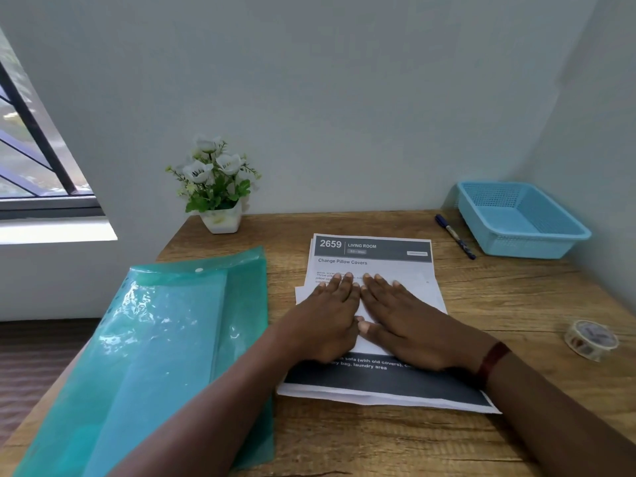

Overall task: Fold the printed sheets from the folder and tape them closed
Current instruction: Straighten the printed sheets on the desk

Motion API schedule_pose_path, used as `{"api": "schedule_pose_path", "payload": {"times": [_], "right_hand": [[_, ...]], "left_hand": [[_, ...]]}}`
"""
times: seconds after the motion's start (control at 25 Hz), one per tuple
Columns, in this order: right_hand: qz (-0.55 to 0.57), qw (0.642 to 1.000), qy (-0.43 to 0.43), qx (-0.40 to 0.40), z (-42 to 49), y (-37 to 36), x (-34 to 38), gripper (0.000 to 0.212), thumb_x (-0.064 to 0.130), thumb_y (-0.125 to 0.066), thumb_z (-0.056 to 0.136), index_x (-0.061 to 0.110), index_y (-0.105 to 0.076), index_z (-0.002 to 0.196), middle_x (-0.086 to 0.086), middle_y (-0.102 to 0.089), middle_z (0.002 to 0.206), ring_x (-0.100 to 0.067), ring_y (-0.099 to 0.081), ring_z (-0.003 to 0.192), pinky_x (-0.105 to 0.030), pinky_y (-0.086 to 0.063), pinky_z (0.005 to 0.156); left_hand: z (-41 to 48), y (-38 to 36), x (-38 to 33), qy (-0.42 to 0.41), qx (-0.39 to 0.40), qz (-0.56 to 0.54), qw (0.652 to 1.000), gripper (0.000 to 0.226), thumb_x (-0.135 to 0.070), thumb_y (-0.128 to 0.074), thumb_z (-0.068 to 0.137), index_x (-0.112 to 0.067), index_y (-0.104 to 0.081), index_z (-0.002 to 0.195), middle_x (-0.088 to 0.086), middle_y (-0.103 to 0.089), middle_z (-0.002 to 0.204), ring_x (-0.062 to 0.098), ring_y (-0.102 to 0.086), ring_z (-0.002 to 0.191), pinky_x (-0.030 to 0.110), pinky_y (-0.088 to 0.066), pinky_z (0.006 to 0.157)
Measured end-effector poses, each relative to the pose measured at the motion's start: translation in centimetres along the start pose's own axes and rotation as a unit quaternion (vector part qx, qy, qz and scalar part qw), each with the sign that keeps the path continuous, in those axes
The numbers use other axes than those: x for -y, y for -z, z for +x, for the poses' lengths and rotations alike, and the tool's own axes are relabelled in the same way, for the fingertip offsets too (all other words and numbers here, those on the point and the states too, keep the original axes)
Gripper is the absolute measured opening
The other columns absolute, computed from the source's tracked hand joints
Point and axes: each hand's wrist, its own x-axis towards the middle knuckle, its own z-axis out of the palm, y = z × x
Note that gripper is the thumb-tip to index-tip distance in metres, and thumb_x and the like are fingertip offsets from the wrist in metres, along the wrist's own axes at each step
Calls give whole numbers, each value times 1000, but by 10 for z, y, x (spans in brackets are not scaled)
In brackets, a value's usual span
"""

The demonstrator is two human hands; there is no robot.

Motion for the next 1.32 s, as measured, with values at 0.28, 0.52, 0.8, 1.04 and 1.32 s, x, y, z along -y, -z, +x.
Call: {"api": "schedule_pose_path", "payload": {"times": [0.28, 0.52, 0.8, 1.04, 1.32], "right_hand": [[-25, 999, -27, -19, 0, -5, 6, 88, 70, 9, 80, 20, 13, 153, 4, 19, 160, -7, 24, 145, -33, 9, 121], [6, 997, -64, -42, -4, -2, 2, 96, 72, 10, 75, 18, 7, 154, 3, 14, 161, -6, 15, 147, -26, 8, 119], [12, 995, -80, -51, -6, 0, -2, 98, 75, 9, 74, 19, 5, 155, 4, 13, 162, -5, 14, 147, -25, 8, 118], [9, 992, -106, -61, -6, 0, -10, 104, 75, 12, 70, 16, 5, 155, -1, 11, 162, -10, 13, 148, -31, 6, 121], [-2, 993, -107, -40, 2, 2, -16, 87, 68, 1, 88, 13, 7, 154, -4, 13, 162, -13, 15, 148, -33, 6, 121]], "left_hand": [[1, -8, -3, 21, -21, 10, 1000, 64, -39, -19, 105, -6, 5, 153, 15, 12, 162, 24, 13, 149, 36, 7, 120], [-4, -11, -11, 112, -28, 26, 993, 73, -52, -11, 101, -4, 10, 152, 20, 15, 160, 30, 13, 149, 41, 5, 120], [-3, -13, -12, 139, -40, -1, 989, 81, -61, -6, 97, -5, 12, 152, 18, 16, 160, 29, 16, 148, 46, 3, 122], [0, -13, -10, 134, -38, -8, 990, 81, -62, -10, 98, -7, 13, 152, 16, 18, 160, 27, 18, 148, 42, 8, 121], [4, -12, -6, 144, -36, -1, 989, 81, -62, -11, 97, -9, 13, 153, 15, 18, 160, 26, 17, 148, 40, 8, 119]]}}
